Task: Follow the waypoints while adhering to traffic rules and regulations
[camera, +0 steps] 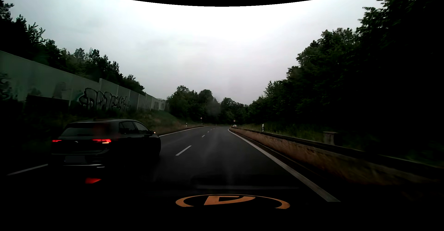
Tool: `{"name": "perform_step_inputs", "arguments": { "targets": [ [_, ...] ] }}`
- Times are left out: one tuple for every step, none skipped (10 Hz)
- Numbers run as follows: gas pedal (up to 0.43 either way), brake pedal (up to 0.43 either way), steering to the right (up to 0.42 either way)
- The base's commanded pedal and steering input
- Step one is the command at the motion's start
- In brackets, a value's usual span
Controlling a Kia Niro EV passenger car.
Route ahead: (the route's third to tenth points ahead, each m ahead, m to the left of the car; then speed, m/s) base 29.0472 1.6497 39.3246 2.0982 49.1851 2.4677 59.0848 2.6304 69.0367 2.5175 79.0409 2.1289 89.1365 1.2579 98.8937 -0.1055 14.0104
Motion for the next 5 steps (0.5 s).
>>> {"name": "perform_step_inputs", "arguments": {
  "targets": [
    [0.087,0.0,-0.011],
    [0.087,0.0,-0.011],
    [0.079,0.0,-0.01],
    [0.079,0.0,-0.01],
    [0.067,0.0,-0.013]
  ]
}}
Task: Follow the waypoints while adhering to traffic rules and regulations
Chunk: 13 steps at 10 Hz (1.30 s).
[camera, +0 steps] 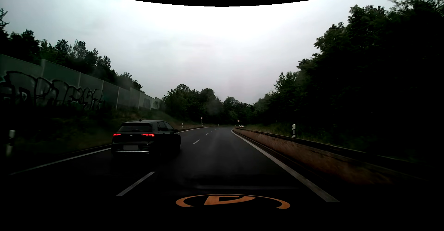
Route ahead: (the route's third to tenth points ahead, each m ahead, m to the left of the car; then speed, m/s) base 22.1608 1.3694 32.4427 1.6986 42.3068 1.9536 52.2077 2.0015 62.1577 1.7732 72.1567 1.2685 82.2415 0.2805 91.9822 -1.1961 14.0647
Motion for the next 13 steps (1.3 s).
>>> {"name": "perform_step_inputs", "arguments": {
  "targets": [
    [0.039,0.0,-0.014],
    [0.028,0.0,-0.012],
    [0.028,0.0,-0.011],
    [0.028,0.0,-0.011],
    [0.028,0.0,-0.01],
    [0.028,0.0,-0.008],
    [0.028,0.0,-0.008],
    [0.028,0.0,-0.008],
    [0.028,0.0,-0.007],
    [0.028,0.0,-0.007],
    [0.028,0.0,-0.006],
    [0.028,0.0,-0.006],
    [0.028,0.0,-0.006]
  ]
}}
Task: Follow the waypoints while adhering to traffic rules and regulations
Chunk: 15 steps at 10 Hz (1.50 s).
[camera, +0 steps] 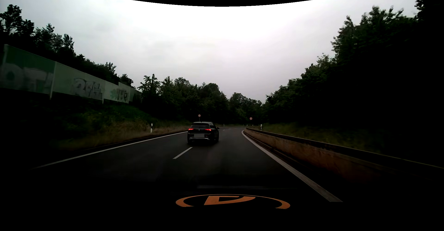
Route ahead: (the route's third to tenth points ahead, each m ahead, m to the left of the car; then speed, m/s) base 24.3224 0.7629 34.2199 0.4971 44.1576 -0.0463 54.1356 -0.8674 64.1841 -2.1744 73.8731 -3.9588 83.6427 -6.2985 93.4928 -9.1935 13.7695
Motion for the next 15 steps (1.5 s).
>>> {"name": "perform_step_inputs", "arguments": {
  "targets": [
    [0.02,0.0,-0.006],
    [0.008,0.0,-0.006],
    [0.008,0.0,-0.005],
    [0.0,0.0,-0.004],
    [0.0,0.0,-0.003],
    [0.0,0.0,0.0],
    [0.0,0.0,0.0],
    [0.0,0.0,0.0],
    [0.0,0.0,0.0],
    [0.0,0.0,0.0],
    [0.0,0.0,0.0],
    [0.0,0.0,0.0],
    [0.0,0.0,0.003],
    [0.0,0.0,0.013],
    [0.0,0.0,0.014]
  ]
}}
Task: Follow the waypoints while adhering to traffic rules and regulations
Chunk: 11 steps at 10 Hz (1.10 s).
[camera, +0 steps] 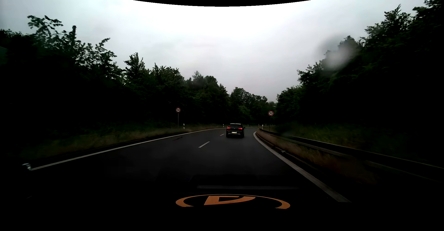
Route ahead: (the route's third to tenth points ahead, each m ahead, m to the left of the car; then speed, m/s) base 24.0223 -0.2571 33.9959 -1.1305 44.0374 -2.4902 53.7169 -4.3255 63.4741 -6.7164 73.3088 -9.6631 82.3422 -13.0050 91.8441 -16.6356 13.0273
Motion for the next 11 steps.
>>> {"name": "perform_step_inputs", "arguments": {
  "targets": [
    [0.028,0.0,0.014],
    [0.079,0.0,0.014],
    [0.098,0.0,0.016],
    [0.11,0.0,0.017],
    [0.11,0.0,0.017],
    [0.087,0.0,0.015],
    [0.0,0.0,0.015],
    [0.0,0.0,0.015],
    [0.0,0.0,0.019],
    [0.0,0.0,0.018],
    [0.0,0.0,0.018]
  ]
}}
